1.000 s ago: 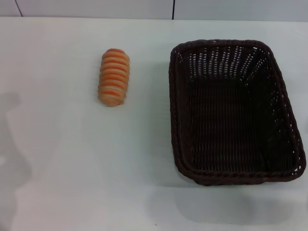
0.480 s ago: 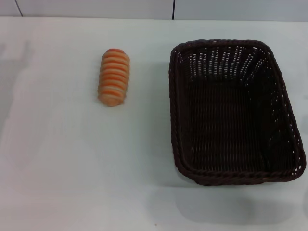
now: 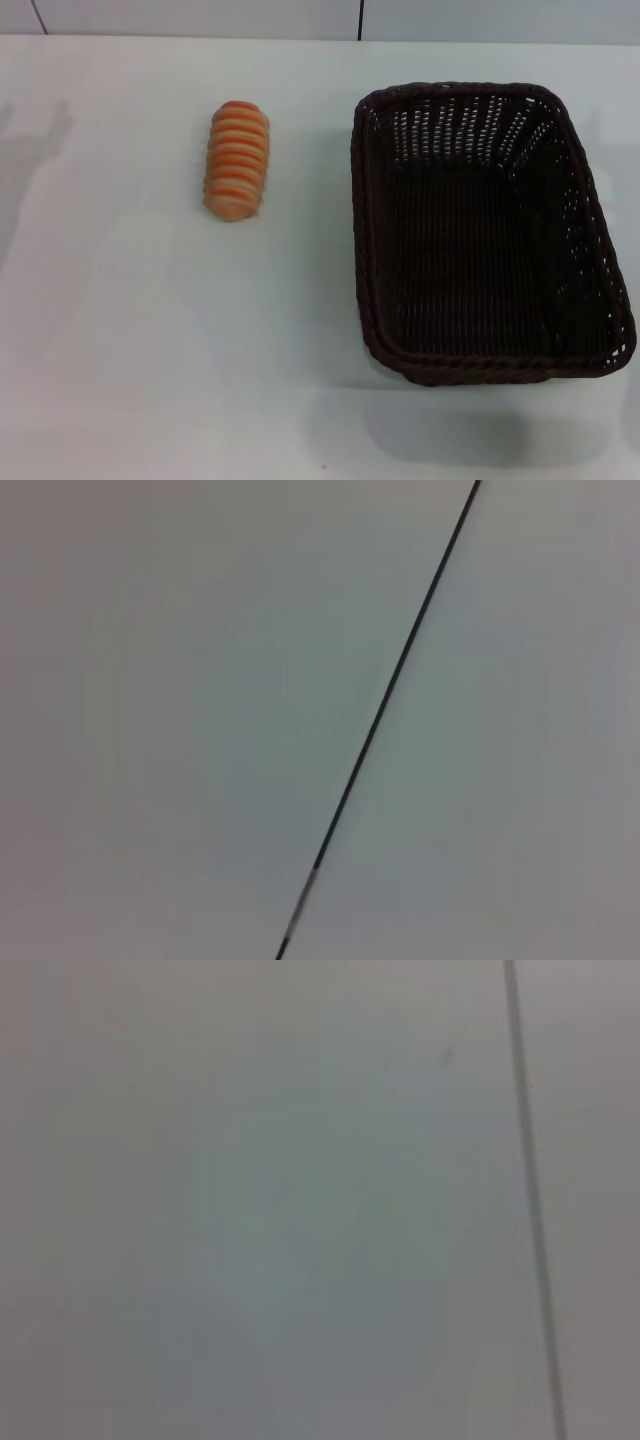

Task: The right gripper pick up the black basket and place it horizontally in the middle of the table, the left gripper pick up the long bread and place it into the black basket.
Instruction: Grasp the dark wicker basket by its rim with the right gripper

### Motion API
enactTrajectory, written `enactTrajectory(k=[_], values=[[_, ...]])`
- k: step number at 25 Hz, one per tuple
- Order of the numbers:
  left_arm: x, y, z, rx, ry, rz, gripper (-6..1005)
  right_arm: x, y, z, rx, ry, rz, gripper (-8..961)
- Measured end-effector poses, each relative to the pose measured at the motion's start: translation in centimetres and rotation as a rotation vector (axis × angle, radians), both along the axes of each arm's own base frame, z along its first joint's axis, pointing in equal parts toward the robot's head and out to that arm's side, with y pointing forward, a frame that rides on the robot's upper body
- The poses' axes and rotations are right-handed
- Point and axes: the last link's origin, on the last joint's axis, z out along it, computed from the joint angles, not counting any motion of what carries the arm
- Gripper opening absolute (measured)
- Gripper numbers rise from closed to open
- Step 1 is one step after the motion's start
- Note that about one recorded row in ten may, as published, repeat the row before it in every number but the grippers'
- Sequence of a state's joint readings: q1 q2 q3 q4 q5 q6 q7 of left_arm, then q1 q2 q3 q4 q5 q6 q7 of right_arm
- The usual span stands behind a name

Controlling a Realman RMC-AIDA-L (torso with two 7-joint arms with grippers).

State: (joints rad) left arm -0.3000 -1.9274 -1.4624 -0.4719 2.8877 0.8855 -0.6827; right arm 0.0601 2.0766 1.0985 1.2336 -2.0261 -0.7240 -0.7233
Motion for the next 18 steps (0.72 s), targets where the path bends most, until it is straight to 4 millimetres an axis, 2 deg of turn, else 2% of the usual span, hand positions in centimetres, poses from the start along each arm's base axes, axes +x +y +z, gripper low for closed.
enactTrajectory(k=[3, 11, 18], values=[[-0.2, 0.0, 0.0, -0.005, 0.006, 0.009, 830, -0.6, 0.3, 0.1, -0.085, 0.037, 0.006, 775], [-0.6, 0.1, 0.2, -0.027, 0.032, 0.031, 830, -0.1, 1.8, 1.1, -0.345, 0.189, -0.024, 776], [0.0, 0.9, 0.0, -0.043, 0.051, 0.016, 829, 0.6, 2.4, 1.8, -0.366, 0.154, -0.043, 776]])
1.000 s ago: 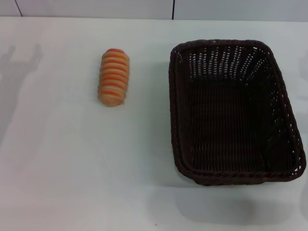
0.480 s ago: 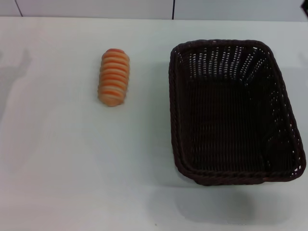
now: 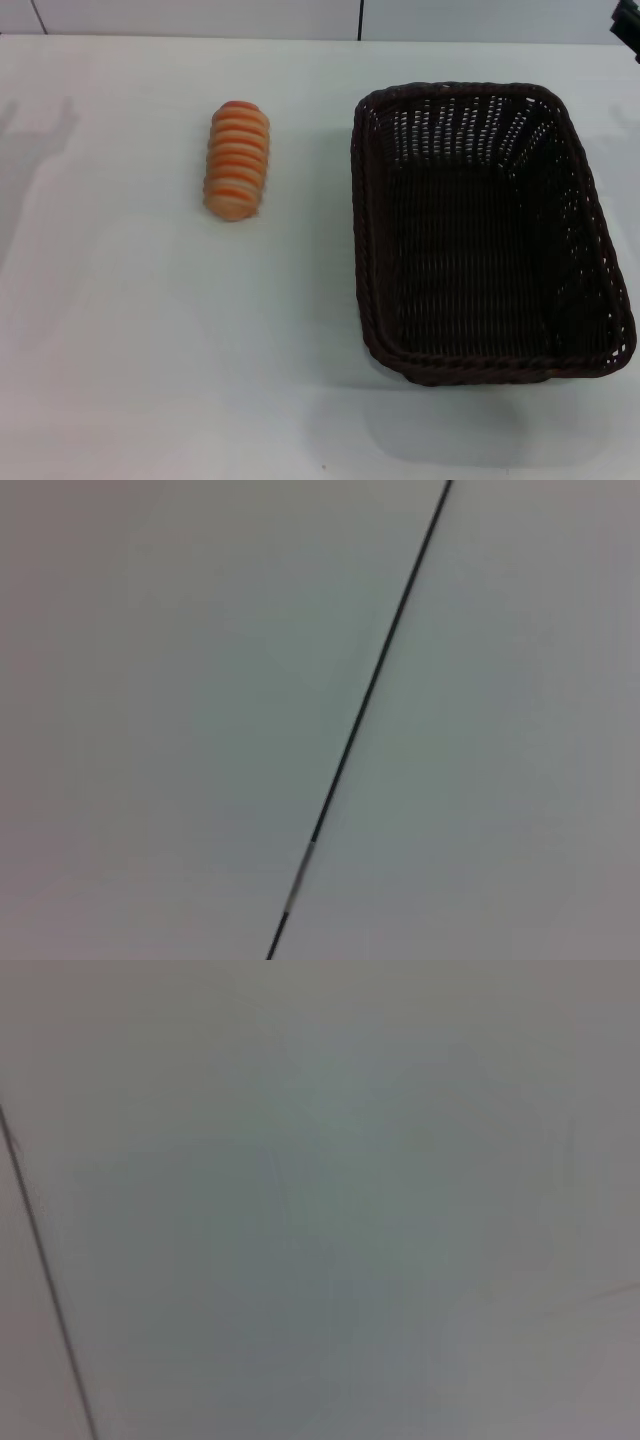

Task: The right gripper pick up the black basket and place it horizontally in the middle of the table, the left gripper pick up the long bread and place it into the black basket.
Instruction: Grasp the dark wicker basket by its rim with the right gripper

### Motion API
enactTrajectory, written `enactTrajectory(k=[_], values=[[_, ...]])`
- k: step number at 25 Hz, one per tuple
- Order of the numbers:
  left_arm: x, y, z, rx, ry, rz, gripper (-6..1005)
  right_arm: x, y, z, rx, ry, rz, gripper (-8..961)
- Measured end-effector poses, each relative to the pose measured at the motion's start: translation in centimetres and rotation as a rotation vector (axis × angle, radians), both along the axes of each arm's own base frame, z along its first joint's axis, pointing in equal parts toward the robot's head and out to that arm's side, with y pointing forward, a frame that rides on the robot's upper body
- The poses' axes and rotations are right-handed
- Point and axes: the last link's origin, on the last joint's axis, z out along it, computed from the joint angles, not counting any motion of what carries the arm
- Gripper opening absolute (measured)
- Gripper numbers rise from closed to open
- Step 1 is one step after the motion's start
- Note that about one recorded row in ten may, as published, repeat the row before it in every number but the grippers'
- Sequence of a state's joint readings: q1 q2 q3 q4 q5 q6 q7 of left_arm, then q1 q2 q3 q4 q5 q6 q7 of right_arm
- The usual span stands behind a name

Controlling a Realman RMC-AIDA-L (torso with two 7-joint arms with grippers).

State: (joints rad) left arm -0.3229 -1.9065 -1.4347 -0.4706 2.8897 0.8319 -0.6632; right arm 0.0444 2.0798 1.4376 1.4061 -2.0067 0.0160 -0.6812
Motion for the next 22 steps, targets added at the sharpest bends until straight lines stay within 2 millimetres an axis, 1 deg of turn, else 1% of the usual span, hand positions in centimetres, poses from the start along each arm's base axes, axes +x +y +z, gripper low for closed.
enactTrajectory(k=[6, 10, 11, 14, 16, 18, 20, 21, 22], values=[[0.5, 0.4, -0.1, -0.005, 0.007, -0.015, 830, 0.7, 0.2, 0.4, 0.058, -0.066, -0.010, 775], [0.4, 0.4, -0.2, -0.006, 0.008, -0.013, 829, 0.1, 0.7, -0.1, -0.008, -0.059, 0.008, 775], [0.4, 0.4, -0.2, -0.006, 0.008, -0.013, 830, -0.2, 1.1, -0.1, -0.038, -0.057, 0.013, 775], [0.4, 0.4, -0.2, -0.007, 0.009, -0.013, 830, -0.2, 1.5, 0.1, -0.042, -0.070, 0.009, 775], [0.4, 0.4, -0.2, -0.006, 0.009, -0.013, 830, -0.3, 2.0, 0.6, -0.026, -0.129, 0.012, 775], [0.5, 0.4, -0.2, -0.006, 0.009, -0.014, 830, -0.5, 2.2, 0.8, -0.021, -0.144, 0.015, 775], [0.5, 0.4, -0.1, -0.006, 0.008, -0.016, 830, -1.2, 2.7, 1.1, -0.020, -0.168, 0.023, 776], [0.6, 0.5, -0.2, -0.006, 0.008, -0.018, 829, -2.0, 3.1, 1.1, -0.037, -0.190, 0.028, 776], [0.6, 0.5, -0.2, -0.006, 0.008, -0.018, 829, -2.0, 3.1, 1.1, -0.037, -0.190, 0.028, 776]])
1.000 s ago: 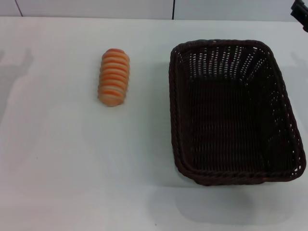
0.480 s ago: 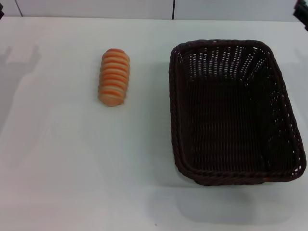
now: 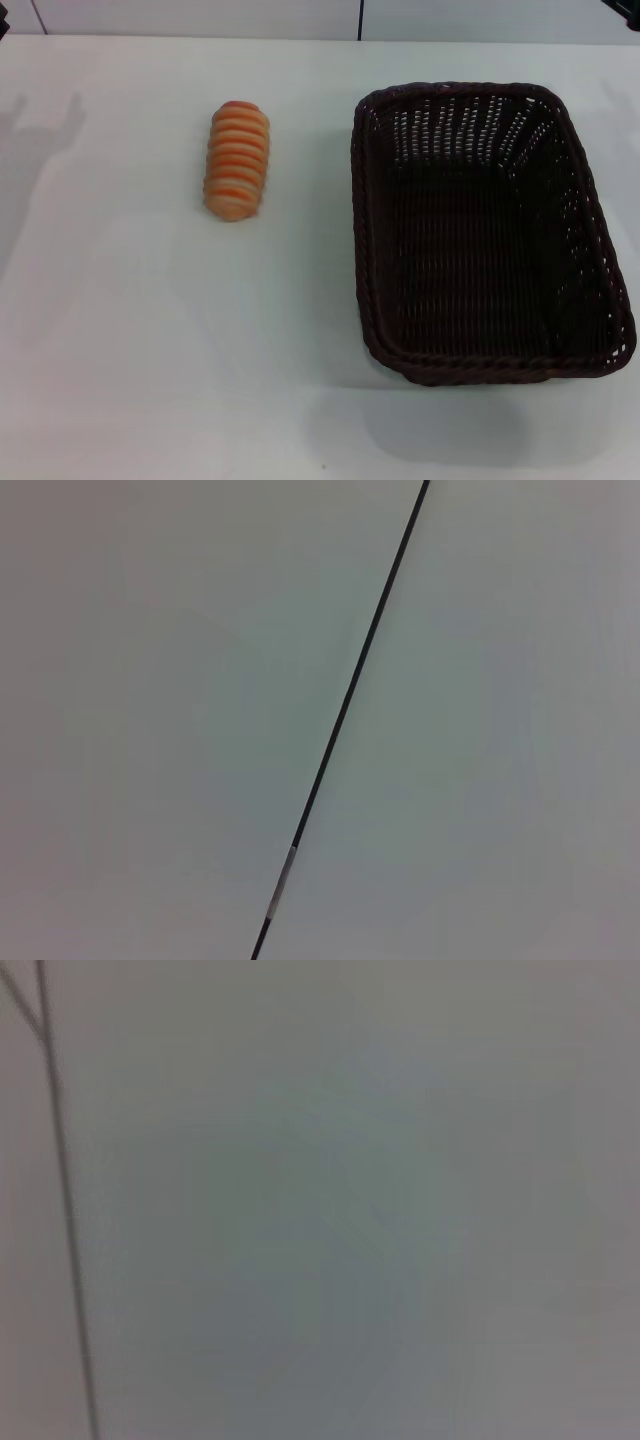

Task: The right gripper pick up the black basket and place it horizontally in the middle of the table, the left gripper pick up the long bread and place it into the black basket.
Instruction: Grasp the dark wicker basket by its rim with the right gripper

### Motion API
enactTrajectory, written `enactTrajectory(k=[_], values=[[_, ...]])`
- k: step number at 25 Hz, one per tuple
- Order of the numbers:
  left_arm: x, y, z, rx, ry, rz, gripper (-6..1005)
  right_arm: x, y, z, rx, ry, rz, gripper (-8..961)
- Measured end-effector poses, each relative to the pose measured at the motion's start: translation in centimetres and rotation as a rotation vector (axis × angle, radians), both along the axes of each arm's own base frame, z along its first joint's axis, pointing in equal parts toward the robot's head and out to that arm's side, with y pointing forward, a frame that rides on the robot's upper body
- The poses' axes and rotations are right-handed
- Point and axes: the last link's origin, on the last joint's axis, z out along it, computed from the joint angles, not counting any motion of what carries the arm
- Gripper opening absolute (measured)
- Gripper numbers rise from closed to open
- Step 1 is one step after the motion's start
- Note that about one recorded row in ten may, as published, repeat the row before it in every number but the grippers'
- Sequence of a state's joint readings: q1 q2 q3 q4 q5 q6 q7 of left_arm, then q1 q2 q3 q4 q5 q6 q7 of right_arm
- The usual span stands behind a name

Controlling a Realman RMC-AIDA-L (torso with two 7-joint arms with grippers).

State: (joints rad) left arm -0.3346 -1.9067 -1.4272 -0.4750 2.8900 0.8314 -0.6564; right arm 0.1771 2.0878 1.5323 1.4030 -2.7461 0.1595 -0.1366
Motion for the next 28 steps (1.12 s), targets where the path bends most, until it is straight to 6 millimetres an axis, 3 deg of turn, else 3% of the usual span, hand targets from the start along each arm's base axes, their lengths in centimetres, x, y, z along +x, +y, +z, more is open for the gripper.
enactTrajectory(k=[5, 14, 28], values=[[0.1, 0.0, -0.1, -0.003, 0.000, -0.003, 829, -2.2, 0.2, -0.3, -0.068, 0.008, -0.028, 776], [0.1, 0.0, 0.4, 0.005, -0.007, -0.009, 829, -4.8, -1.9, -0.3, -0.227, 0.183, -0.174, 776], [0.0, 0.0, 1.2, 0.017, -0.017, -0.014, 830, -5.1, -3.7, -0.2, -0.330, 0.133, -0.397, 775]])
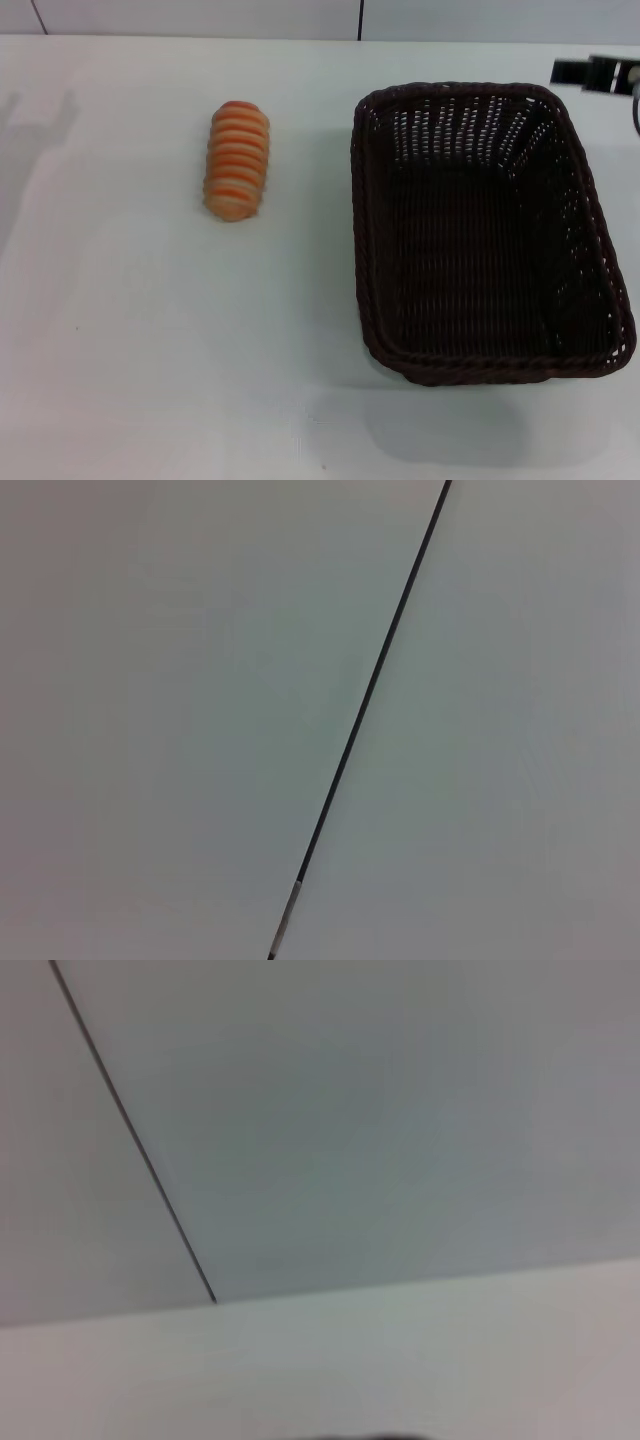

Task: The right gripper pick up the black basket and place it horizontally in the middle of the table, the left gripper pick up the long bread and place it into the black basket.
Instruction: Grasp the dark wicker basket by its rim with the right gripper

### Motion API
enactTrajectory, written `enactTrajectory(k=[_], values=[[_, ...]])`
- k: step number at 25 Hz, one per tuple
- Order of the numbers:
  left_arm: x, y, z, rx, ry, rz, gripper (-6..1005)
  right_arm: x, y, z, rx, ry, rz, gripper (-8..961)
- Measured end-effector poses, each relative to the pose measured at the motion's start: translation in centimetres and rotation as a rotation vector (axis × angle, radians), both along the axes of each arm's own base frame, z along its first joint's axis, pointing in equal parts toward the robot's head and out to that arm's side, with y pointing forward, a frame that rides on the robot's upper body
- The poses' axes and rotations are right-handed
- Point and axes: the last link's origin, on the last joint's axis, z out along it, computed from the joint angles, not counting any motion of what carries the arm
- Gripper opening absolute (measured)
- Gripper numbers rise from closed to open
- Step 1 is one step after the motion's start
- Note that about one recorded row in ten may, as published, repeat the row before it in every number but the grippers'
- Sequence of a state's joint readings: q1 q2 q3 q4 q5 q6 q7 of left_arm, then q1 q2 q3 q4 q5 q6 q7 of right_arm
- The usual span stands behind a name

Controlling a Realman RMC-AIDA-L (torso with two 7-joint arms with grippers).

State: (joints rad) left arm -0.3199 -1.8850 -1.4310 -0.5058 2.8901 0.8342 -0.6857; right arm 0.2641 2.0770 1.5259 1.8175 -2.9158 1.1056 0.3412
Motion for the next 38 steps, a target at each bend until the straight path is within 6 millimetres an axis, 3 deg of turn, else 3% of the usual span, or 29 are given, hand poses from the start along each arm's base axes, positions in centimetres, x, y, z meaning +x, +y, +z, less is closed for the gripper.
enactTrajectory(k=[12, 16, 38], values=[[-0.5, -0.1, 1.5, 0.050, -0.008, 0.013, 830, 0.7, -0.9, -1.7, -0.117, -0.027, -0.116, 773], [-0.7, -0.3, 1.5, 0.053, -0.004, 0.018, 830, 1.6, -0.9, -2.5, -0.147, -0.019, -0.149, 772], [-1.1, -0.7, 1.6, 0.057, -0.001, 0.025, 830, 2.5, -1.1, -5.0, -0.207, -0.019, -0.164, 771]])
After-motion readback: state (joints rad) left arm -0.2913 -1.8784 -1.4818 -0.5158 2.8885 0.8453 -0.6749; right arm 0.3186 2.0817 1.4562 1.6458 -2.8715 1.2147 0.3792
